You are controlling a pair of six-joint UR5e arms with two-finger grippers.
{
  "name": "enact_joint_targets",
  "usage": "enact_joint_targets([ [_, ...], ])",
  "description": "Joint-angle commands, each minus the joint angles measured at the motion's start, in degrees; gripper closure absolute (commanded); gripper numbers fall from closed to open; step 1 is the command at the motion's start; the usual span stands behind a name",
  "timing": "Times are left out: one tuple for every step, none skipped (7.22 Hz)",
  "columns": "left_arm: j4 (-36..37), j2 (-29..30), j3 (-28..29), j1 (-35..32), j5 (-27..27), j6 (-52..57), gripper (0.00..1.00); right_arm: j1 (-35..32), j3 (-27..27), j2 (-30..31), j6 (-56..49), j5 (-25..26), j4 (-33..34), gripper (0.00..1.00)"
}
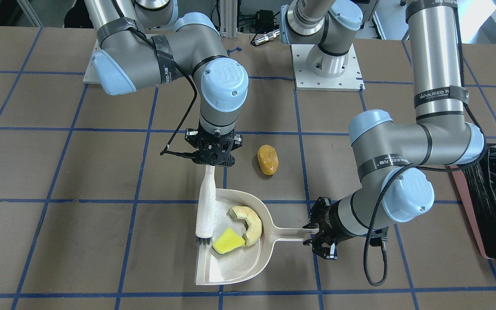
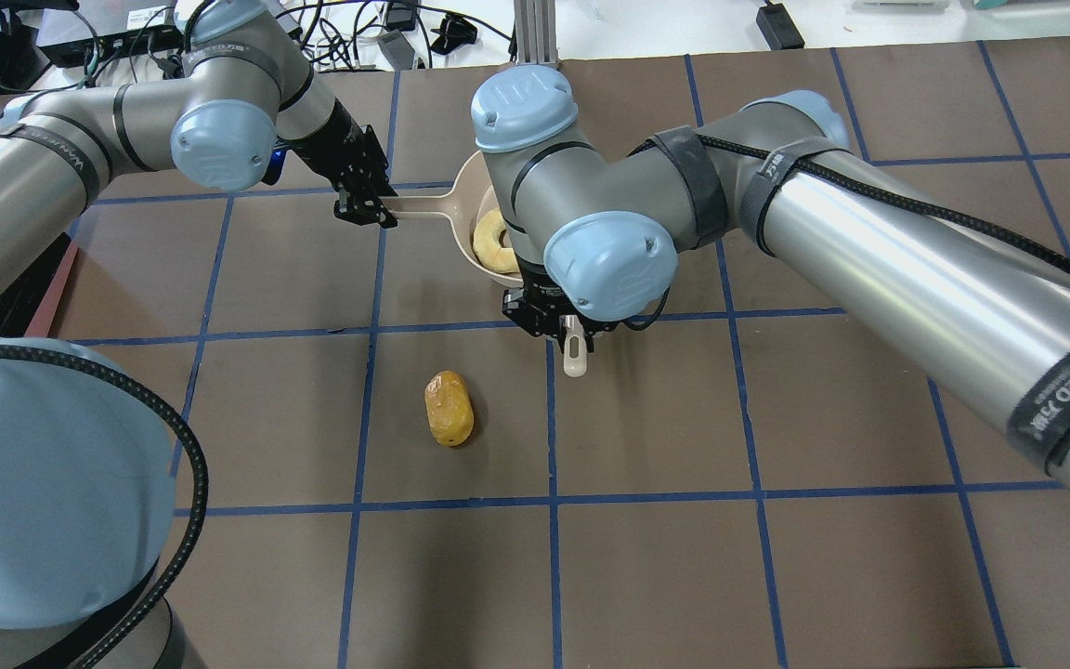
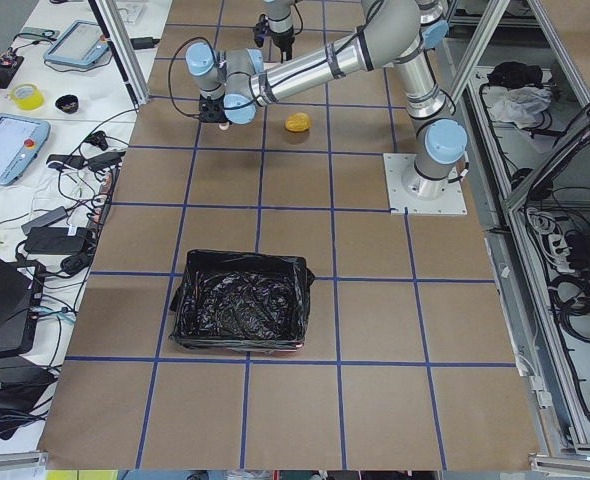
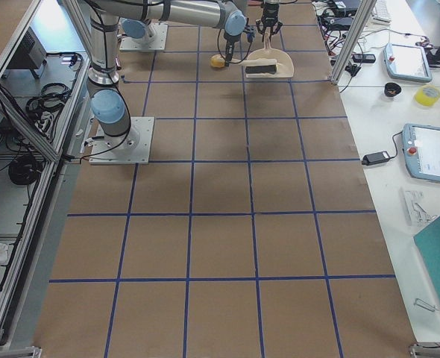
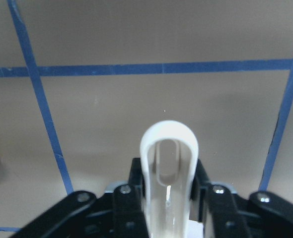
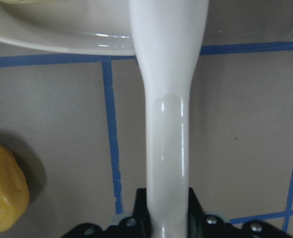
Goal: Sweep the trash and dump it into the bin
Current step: 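Sweep the banana peel and sponge into the dustpan with the right gripper's brush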
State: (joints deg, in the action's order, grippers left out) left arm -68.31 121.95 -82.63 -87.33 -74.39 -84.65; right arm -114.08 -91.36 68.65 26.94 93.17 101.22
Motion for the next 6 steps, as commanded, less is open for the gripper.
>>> enact_joint_targets([
  [-0.07,-0.49,0.01,1.01,2.48,0.63,1.0,0.0,-0.04,-1.41,-1.62,1.57,0.21,0.93],
  [-0.07,-0.49,-0.07,1.28,2.5,0.98,1.0,0.08,-0.04,-1.5,-1.97,2.45,0.12,0.93],
  [-0.07,-0.49,-0.16,1.54,2.41,1.07,1.0,0.35,0.48,-1.24,-4.15,2.72,0.03,0.93],
  [-0.07,-0.49,-0.16,1.55,2.41,0.98,1.0,1.57,0.57,-0.72,-4.78,3.16,-0.49,0.93],
  [-0.07,-0.49,-0.16,1.55,2.5,0.98,1.0,2.54,0.48,-0.71,-4.88,3.6,-0.67,0.93],
  [-0.07,-0.49,-0.16,1.63,2.41,0.98,1.0,2.63,0.48,-0.8,-5.57,3.6,-0.59,0.93],
])
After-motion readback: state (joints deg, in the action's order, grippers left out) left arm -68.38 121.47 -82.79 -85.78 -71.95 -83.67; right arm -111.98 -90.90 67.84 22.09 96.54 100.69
